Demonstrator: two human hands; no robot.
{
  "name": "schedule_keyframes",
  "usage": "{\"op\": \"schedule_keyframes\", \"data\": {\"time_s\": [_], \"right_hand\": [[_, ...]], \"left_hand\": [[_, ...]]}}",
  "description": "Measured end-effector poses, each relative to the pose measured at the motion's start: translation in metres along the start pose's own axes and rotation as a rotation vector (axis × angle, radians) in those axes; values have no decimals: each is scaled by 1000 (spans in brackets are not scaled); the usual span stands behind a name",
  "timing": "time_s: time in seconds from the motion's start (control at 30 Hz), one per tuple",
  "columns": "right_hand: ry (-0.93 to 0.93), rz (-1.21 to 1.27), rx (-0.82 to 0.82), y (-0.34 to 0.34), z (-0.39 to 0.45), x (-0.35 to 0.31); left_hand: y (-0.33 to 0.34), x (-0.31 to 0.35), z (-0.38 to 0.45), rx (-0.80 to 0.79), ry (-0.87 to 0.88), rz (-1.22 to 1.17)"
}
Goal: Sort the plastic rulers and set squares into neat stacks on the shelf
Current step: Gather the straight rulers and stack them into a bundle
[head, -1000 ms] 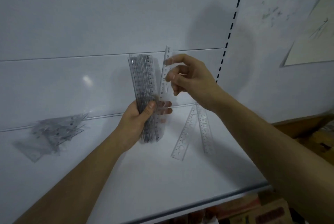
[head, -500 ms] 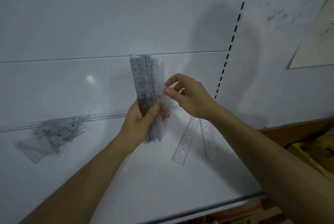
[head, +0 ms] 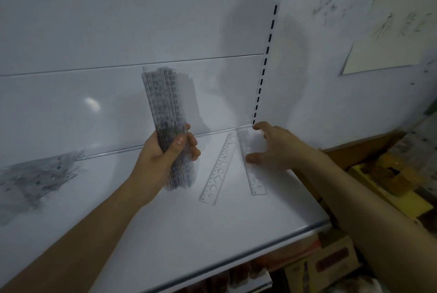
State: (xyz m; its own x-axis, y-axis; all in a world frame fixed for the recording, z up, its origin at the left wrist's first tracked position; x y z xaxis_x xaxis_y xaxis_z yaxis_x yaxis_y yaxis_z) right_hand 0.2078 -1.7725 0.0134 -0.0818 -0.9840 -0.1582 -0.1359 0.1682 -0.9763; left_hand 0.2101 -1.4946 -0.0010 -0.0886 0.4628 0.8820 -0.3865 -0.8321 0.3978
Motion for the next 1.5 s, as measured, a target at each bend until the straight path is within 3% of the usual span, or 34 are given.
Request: {"op": "schedule_keyframes", "data": {"time_s": [0.47, 0.57, 0.63, 0.73, 0.83, 1.0, 1.13, 1.33, 1.43, 1.5], "right_hand": [[74, 448, 186, -4, -19, 31], [26, 501, 280, -9, -22, 18], [-28, 674, 310, -13, -26, 0], [-180, 1026, 229, -17, -32, -35], [-316, 1165, 119, -15, -34, -69], [-382, 1060, 222, -11, -25, -109], [-324, 1045, 306, -7, -19, -119], [-159, 444, 401, -5, -3, -91], [14, -4, 237, 9, 4, -63], [94, -38, 155, 14, 5, -47]], "left_hand": [[3, -1, -4, -23, -87, -53], [4, 0, -4, -24, -88, -42], [6, 0, -4, -22, -91, -49], [6, 2, -5, -25, -92, -75], [6, 4, -4, -28, -94, -47], [11, 10, -7, -58, -87, 5], [6, 13, -5, -34, -81, 18], [4, 14, -4, -4, 9, 65], [5, 15, -4, -3, 47, 78], [7, 14, -5, -15, 41, 82]]}}
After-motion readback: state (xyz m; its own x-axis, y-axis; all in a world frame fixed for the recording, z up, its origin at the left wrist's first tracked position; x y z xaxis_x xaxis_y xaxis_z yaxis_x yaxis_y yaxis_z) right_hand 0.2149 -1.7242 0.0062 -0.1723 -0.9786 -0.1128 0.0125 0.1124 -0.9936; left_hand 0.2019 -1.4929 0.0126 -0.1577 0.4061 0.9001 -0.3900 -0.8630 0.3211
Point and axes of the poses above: each hand's wrist, its own z-axis towards the middle knuckle, its own y-axis out of the palm, x = y × z, the point moved 2 cm from there along z, towards the middle knuckle, and after that the axes turned 12 degrees about -z, right-handed, at the moved point
